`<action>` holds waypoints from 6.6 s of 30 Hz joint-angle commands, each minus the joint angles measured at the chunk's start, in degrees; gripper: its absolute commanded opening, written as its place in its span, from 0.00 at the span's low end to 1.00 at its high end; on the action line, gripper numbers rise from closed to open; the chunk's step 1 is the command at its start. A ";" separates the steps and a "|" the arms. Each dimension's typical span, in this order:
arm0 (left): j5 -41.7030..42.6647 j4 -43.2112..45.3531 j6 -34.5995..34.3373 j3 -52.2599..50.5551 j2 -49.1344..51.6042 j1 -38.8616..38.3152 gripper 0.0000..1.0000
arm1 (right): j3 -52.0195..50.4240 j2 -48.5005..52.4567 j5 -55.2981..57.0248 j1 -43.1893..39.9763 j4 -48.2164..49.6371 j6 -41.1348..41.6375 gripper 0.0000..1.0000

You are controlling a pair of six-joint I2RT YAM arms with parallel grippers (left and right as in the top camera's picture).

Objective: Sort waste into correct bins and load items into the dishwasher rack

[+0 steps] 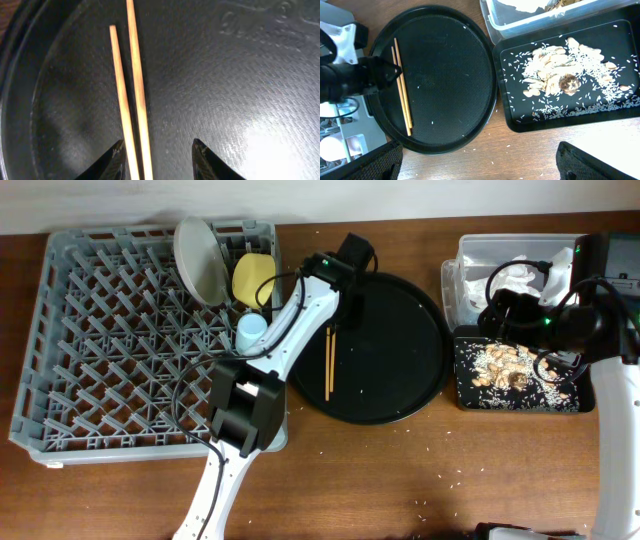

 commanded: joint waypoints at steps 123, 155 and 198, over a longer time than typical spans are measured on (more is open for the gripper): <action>-8.02 -32.30 9.07 27.12 -15.91 12.85 0.00 | 0.70 0.15 0.72 -0.24 -0.07 0.22 0.99; 6.67 -9.09 14.16 -14.71 -49.99 23.28 0.99 | 0.70 0.15 0.72 -0.24 -0.07 0.22 0.99; 6.69 -10.21 14.16 -14.73 -54.10 23.28 0.99 | -93.37 -82.71 12.96 16.76 77.83 0.42 0.98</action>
